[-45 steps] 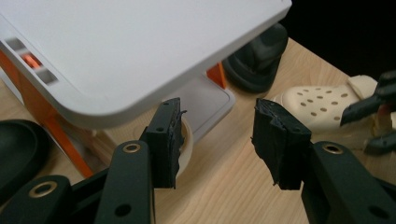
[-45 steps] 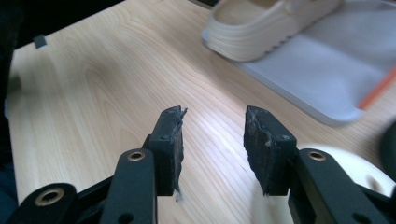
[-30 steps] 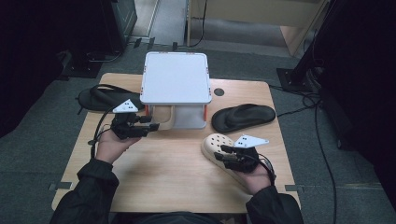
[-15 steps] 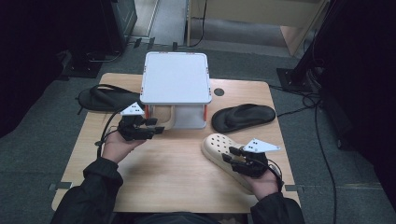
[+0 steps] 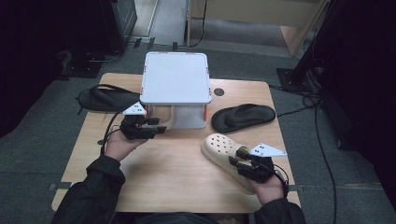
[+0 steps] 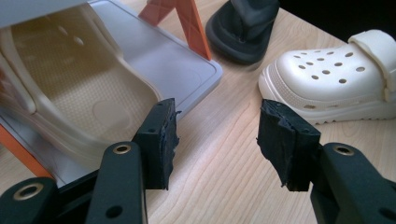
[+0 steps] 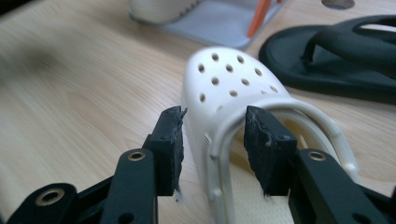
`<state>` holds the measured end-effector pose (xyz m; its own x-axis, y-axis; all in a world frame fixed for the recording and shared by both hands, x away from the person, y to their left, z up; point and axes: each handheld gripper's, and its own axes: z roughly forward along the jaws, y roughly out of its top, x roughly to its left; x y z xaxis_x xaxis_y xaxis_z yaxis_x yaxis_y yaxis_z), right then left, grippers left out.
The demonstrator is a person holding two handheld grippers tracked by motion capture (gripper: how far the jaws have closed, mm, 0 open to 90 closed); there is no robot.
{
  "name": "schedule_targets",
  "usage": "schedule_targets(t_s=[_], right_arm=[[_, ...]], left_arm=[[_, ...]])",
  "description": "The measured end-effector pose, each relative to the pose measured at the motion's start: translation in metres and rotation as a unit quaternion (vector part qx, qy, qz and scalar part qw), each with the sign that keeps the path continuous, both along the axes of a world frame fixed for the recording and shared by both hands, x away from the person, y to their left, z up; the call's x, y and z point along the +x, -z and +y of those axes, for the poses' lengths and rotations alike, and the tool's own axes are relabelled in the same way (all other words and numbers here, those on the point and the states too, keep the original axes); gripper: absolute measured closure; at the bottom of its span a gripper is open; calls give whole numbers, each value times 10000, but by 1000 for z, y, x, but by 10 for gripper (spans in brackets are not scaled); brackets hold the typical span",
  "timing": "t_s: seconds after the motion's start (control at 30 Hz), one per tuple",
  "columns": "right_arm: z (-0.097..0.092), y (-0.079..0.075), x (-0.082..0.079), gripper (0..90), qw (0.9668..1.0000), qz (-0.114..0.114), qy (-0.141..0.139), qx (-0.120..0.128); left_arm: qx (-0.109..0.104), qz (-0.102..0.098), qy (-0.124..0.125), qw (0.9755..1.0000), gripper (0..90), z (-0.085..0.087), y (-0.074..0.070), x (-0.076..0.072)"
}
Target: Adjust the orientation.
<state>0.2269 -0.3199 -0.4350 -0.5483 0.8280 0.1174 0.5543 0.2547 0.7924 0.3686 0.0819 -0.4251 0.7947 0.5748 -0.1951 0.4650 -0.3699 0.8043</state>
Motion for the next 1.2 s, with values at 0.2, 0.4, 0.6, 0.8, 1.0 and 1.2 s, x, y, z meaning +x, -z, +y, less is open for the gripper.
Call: schedule_targets(t_s=[0.2, 0.4, 0.6, 0.8, 1.0, 1.2], right_arm=[[3, 4, 2, 596, 9999, -28, 74, -113], [3, 7, -1, 592, 9997, -18, 194, -152], [5, 13, 0, 590, 9990, 248, 312, -217], [18, 29, 11, 733, 9973, 485, 82, -545], [22, 18, 19, 767, 9988, 488, 32, 39], [49, 12, 29, 767, 9991, 349, -205, 95]], left_arm=[[-2, 37, 20, 10000, 469, -1, 1, 0], [-17, 20, 35, 10000, 471, -1, 0, -1], [1, 24, 38, 10000, 474, -1, 0, -1], [7, 62, 93, 9999, 513, -2, 1, -1], [-25, 171, 172, 9997, 602, -4, 1, -2], [-29, 205, 273, 9994, 659, -11, 3, -6]])
